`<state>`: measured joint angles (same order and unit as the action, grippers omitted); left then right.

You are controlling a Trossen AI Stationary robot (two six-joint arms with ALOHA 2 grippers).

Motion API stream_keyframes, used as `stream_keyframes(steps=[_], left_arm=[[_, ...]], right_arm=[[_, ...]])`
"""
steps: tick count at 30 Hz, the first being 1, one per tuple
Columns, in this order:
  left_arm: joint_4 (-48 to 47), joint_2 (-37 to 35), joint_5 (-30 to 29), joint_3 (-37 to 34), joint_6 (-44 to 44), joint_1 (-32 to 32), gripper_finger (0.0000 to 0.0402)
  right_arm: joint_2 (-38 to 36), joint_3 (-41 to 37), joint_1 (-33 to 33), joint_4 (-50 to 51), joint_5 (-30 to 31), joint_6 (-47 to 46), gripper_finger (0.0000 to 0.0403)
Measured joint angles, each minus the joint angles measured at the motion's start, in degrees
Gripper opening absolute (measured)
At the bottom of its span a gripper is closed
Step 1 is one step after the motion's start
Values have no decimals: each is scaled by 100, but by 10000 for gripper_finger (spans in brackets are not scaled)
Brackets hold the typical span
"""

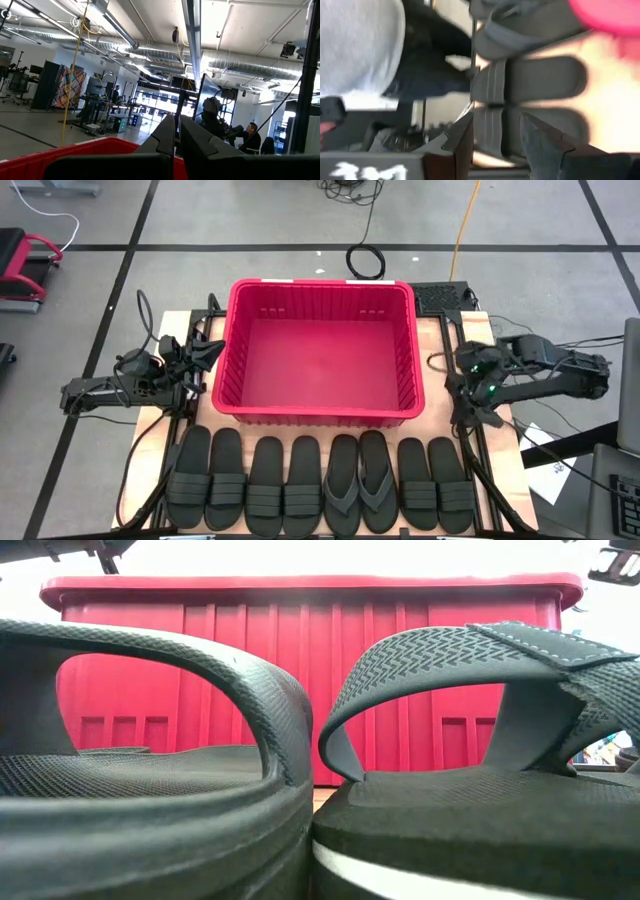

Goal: Pick and place slides into bin
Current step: Put the slide into the bin

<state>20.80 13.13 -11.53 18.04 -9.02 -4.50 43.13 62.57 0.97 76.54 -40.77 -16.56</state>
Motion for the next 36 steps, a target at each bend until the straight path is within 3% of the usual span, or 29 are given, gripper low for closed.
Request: stream_keyframes(steps=[6, 11, 16, 24, 27, 36], left_arm=[[0, 0, 0, 0, 0, 0, 24], [0, -2, 0, 0, 0, 0, 24], [2, 0, 0, 0, 0, 0, 24], [2, 0, -3, 0, 162, -1, 24], [2, 0, -4, 0, 177, 0, 24], [0, 0, -8, 0, 299, -1, 24]], right_arm=[[304, -398, -815, -89, 139, -502, 151], [438, -1110, -1408, -682, -410, -1139, 151], [435, -1845, -1998, -1620, -880, -1820, 151], [415, -2909, -2995, -4140, -859, -3311, 151], [414, -3294, -3434, -4738, -583, -3867, 151], [454, -3737, -4436, -4916, 1105, -4454, 151]])
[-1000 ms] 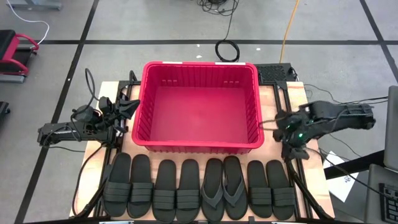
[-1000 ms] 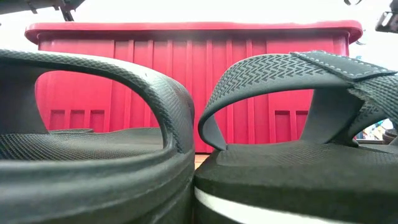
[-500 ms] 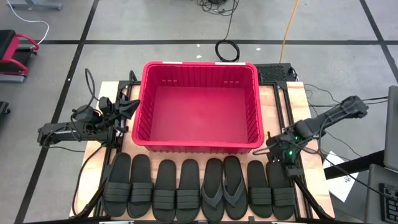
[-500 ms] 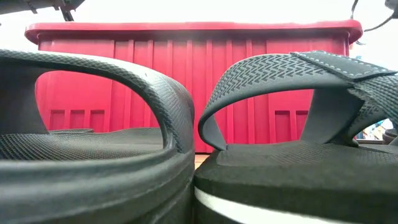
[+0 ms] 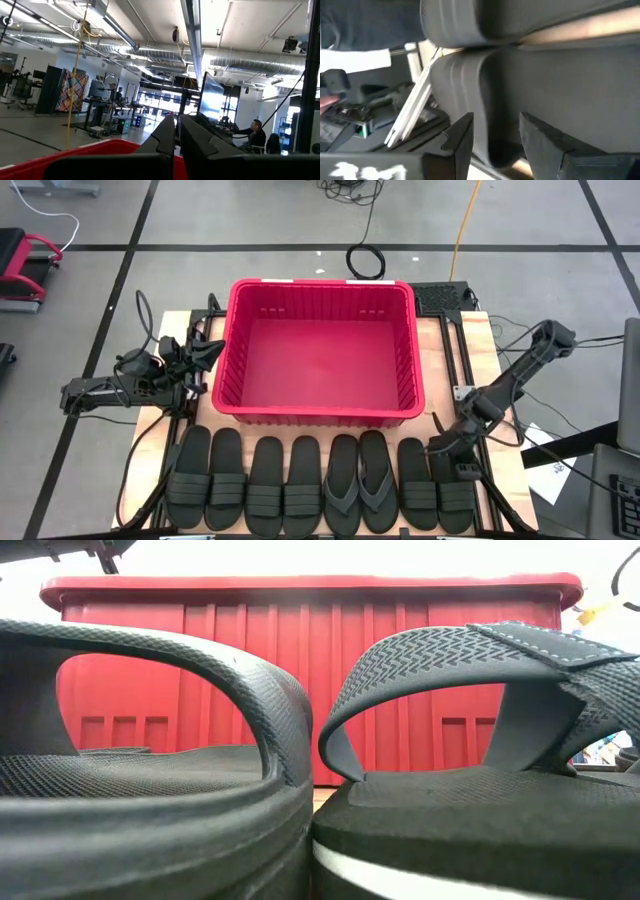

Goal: Pick and place slides into bin
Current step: Put the slide into the bin

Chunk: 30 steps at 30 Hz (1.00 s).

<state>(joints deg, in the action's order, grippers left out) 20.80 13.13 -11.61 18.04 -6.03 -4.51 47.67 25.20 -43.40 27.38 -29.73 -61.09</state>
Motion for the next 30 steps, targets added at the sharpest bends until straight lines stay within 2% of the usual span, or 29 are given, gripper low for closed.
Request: stream_keyframes(steps=[5, 8, 13, 21, 25, 28, 30], left_arm=[[-2, 0, 0, 0, 152, 1, 24], [-2, 0, -2, 0, 169, 0, 24], [-7, 0, 2, 0, 143, 2, 24], [-7, 0, 2, 0, 147, 1, 24], [-7, 0, 4, 0, 147, 1, 24], [-7, 0, 4, 0, 143, 1, 24], [-7, 0, 4, 0, 141, 1, 24]], right_arm=[[134, -136, -279, -907, 71, -10, 151], [308, -202, -505, -914, 280, -140, 151], [594, -413, -714, -1155, 297, -628, 151], [802, -966, -881, -3481, 272, -1296, 151], [917, -1109, -986, -3952, 275, -1656, 150], [968, -1133, -1058, -3944, 251, -1746, 136], [971, -1133, -1080, -3949, 218, -1745, 107]])
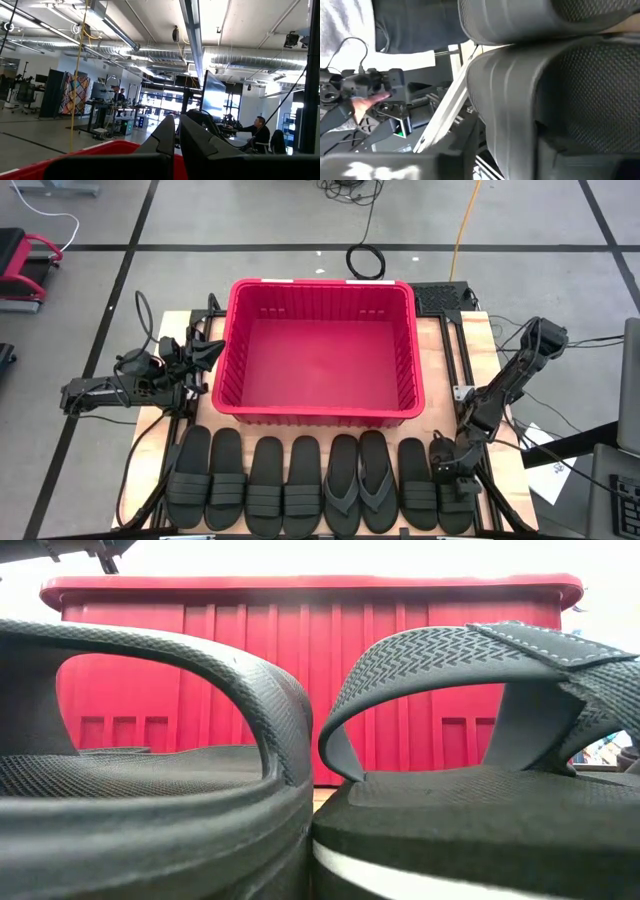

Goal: Pick and place slides into bin
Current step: Put the slide into the bin

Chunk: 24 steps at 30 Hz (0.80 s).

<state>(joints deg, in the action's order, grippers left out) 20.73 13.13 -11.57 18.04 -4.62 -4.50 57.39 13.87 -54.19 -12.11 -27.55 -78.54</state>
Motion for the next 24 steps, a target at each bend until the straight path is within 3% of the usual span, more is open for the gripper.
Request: stream_keyframes(steps=[4, 17, 24], left_arm=[[0, 0, 0, 0, -2, 1, 24], [1, 0, 2, 0, -16, 1, 24], [2, 0, 4, 0, -16, -1, 24]], right_arm=[[-50, 0, 4, -29, -125, -15, 17], [-697, 191, 9, -122, -232, -286, 4], [-835, 843, 4, -89, -278, 78, 2]])
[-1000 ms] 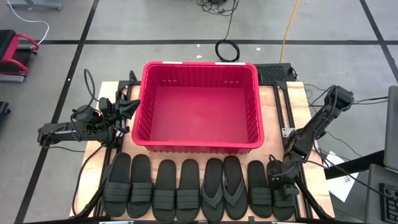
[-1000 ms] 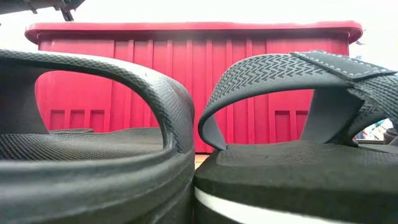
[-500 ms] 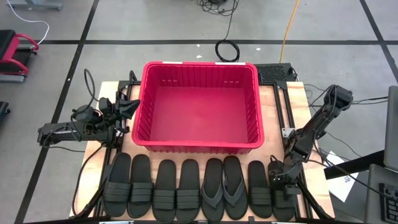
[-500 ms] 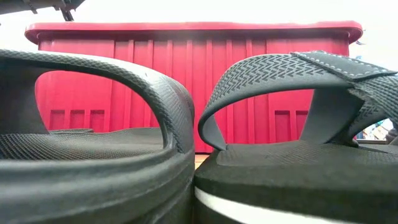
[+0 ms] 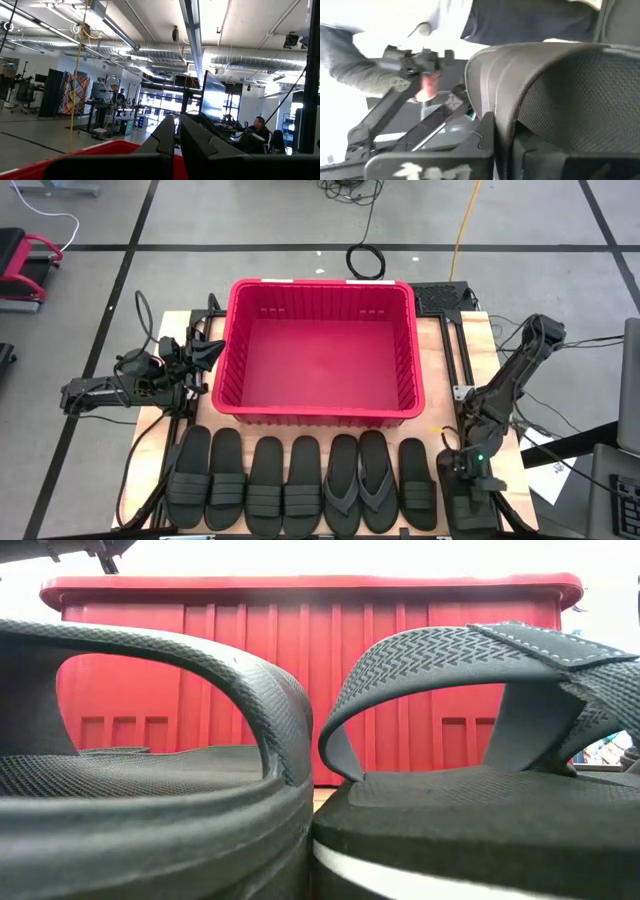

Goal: Pick and place slides into bin
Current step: Put the slide into the bin

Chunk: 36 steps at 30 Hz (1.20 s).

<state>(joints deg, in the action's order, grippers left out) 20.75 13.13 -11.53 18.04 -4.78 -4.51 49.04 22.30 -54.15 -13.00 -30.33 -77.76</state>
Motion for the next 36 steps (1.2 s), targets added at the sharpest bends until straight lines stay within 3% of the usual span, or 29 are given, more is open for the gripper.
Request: stream_keyframes(steps=[5, 8, 19, 30, 36], left_arm=[[-2, 0, 2, 0, -2, 2, 24], [-1, -2, 4, 0, 0, 2, 24], [-48, 0, 0, 0, 7, 2, 24], [-59, 0, -7, 0, 215, 2, 24], [-178, -2, -9, 0, 341, 0, 24]], right_arm=[[17, 688, 8, 898, 362, 394, 2], [20, 1128, 50, 1974, 398, 880, 1], [8, 2554, 784, 4434, 1934, 2411, 1], [11, 4481, 2519, 6043, 3848, 4756, 1], [92, 5807, 3883, 6802, 4649, 6016, 1]])
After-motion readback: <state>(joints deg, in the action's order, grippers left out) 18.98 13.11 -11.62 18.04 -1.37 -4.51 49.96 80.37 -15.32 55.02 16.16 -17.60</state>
